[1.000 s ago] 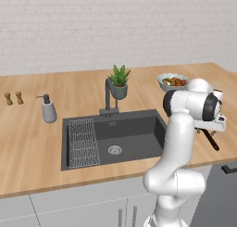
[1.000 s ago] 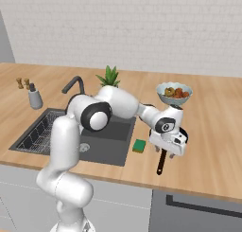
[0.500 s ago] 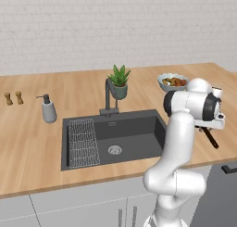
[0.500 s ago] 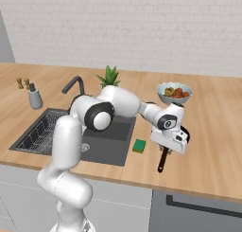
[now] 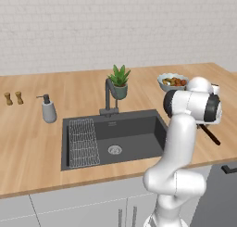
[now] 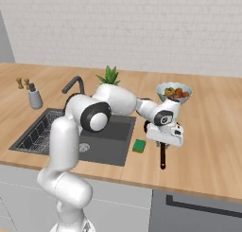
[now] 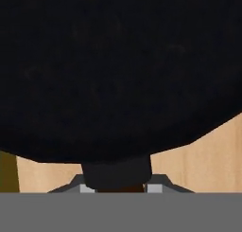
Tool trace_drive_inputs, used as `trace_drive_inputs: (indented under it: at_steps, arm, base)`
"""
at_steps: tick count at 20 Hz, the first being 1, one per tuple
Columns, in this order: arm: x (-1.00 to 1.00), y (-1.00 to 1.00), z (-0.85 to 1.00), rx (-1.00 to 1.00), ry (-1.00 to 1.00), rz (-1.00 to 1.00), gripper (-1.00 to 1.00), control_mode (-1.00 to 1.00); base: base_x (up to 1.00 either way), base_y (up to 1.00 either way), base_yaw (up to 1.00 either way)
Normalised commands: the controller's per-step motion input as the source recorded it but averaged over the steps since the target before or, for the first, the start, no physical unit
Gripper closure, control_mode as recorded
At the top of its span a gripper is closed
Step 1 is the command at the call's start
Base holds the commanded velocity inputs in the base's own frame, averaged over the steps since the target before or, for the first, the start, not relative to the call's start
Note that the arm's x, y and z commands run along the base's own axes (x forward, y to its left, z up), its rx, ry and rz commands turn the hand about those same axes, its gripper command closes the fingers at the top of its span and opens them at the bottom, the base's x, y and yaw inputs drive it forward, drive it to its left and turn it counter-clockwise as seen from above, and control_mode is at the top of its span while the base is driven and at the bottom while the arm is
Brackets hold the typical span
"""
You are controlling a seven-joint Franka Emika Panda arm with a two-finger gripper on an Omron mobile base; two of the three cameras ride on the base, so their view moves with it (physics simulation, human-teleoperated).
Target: Pick the pan and sponge and place them into the sink. Then turn on the water.
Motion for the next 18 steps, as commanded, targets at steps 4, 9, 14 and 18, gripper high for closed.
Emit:
trace_drive_inputs:
  at_steps: [4,9,14,18]
  arm:
    - [0.0,0.5,0.01,0.0,0.0,0.45,1.0,-1.0]
    - [0.0,0.65,0.09,0.0,0.0,0.51,1.0,-1.0]
    - [0.01,0.83,0.02,0.0,0.0,0.45,1.0,-1.0]
    - [0.12,0.85,-0.01,0.0,0.04,0.39,1.0,-1.0]
  base:
    - [0.0,0.0,0.0]
    - [0.0,0.0,0.0]
    - [0.0,0.0,0.0]
    - [0.0,0.0,0.0]
